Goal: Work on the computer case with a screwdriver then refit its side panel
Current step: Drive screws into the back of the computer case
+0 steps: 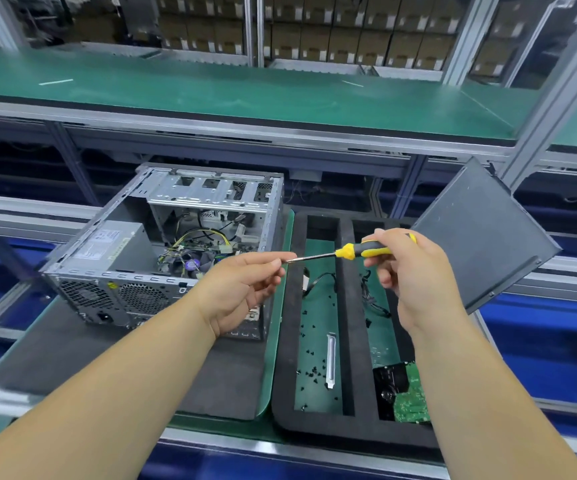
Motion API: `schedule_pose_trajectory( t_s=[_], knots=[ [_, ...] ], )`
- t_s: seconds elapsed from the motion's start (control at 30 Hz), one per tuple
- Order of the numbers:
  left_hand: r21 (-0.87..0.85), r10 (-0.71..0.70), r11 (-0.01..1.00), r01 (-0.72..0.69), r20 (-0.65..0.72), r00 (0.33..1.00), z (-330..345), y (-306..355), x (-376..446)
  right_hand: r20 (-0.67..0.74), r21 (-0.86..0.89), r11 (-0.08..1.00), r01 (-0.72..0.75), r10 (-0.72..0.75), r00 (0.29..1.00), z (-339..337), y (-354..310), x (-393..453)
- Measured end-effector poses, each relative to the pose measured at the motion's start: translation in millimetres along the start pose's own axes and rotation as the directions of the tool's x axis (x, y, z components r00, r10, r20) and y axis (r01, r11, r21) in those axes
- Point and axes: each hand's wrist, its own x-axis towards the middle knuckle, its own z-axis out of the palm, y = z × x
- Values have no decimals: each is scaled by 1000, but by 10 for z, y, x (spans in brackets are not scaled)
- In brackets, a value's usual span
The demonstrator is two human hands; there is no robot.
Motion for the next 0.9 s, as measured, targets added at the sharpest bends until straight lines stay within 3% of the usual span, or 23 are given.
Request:
schedule_pose_trajectory(
  t_s=[0.3,0.6,0.77,0.9],
  knots=[
    [-125,-1,992,5,26,1000,-772,232,-357,60,-23,999,29,-28,998,867,41,-252],
    [10,50,999,-49,-90,995,-1732,494,-635,121,-94,995,42,-30,992,1898,190,-563],
    [-68,75,994,-85,-138,988,-2148,680,-712,204,-241,971,12,39,978,2283,298,-824],
    [-50,96,994,-99,-62,993,-2394,841,-684,260,-307,948,-77,162,952,2589,464,-1067]
  ],
)
